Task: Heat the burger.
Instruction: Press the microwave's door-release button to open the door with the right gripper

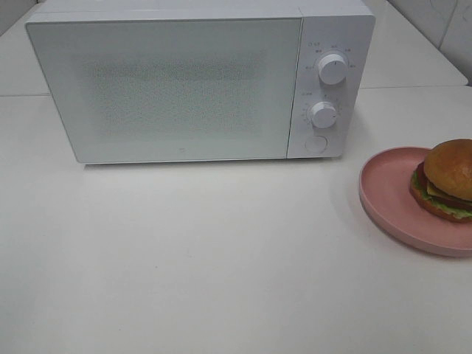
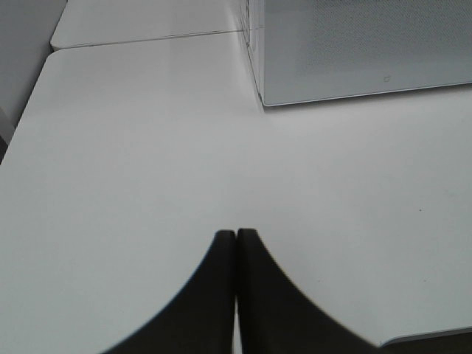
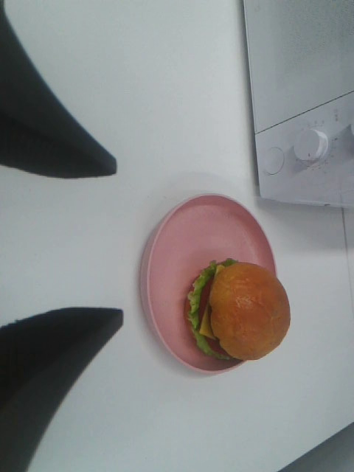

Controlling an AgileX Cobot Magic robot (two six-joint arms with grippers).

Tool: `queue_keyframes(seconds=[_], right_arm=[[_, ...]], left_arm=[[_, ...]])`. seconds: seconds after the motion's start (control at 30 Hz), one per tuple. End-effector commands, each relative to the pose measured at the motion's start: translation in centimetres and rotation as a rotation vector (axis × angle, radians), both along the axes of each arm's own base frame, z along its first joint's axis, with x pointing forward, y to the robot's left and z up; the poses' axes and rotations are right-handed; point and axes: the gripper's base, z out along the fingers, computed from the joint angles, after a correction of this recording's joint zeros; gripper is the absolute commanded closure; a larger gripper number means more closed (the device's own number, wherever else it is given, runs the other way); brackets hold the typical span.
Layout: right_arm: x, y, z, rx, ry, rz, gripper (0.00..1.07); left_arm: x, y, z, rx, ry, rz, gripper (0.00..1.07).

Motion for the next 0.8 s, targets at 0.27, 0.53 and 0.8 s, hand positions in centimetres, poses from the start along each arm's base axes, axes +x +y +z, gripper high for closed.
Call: queue_keyframes(seconds=[0.27,0.53,0.8], right_arm=[[6.2,0.1,0.8,-0.002,0.106,0.001,0.56],[9.6,0.1,0.8,-0.007,0.072,0.003,0.56],[13.5,0.0,0.9,-0.003,-0.047,-0.019,0.61]], left_arm=[[-0.3,0.0,0.0,-0.007,-0.033,-0.002,1.06],[-0.3,0.0,0.0,-0.007,-0.033,-0.002,1.06],[-0.3,0.0,0.0,-0.007,-0.033,-0.002,1.06]])
